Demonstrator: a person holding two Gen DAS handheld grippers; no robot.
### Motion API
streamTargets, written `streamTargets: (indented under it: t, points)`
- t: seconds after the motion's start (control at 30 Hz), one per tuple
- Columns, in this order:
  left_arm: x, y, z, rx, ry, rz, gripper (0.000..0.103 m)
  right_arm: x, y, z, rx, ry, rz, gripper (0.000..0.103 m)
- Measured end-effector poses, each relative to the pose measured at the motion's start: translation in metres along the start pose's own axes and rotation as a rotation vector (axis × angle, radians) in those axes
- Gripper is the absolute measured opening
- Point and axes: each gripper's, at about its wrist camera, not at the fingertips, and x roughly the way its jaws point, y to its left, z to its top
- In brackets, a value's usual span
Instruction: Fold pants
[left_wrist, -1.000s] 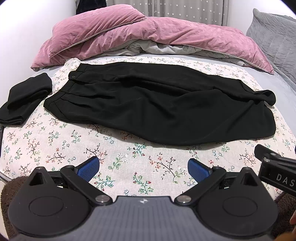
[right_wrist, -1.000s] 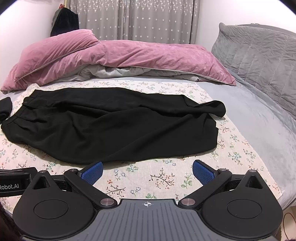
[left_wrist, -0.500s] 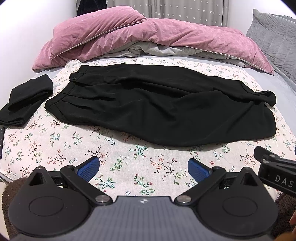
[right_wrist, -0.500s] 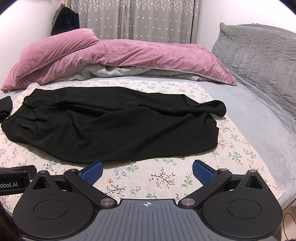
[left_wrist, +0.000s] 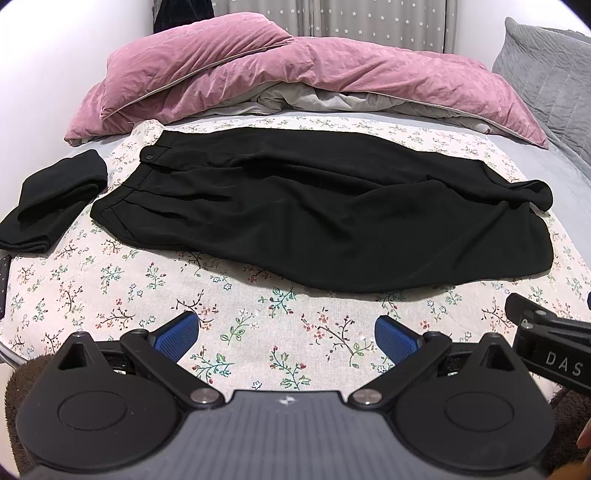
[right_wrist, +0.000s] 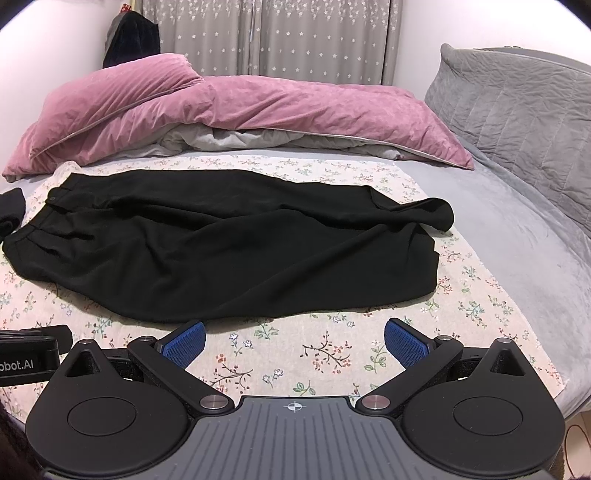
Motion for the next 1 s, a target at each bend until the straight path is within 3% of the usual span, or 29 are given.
streamTargets:
  t: [1.0]
  points:
    - [0.008, 0.002, 0.000, 0.004, 0.009, 0.010, 0.103, 0.010, 0.000, -0.006, -0.002, 0.028, -0.009, 0.103]
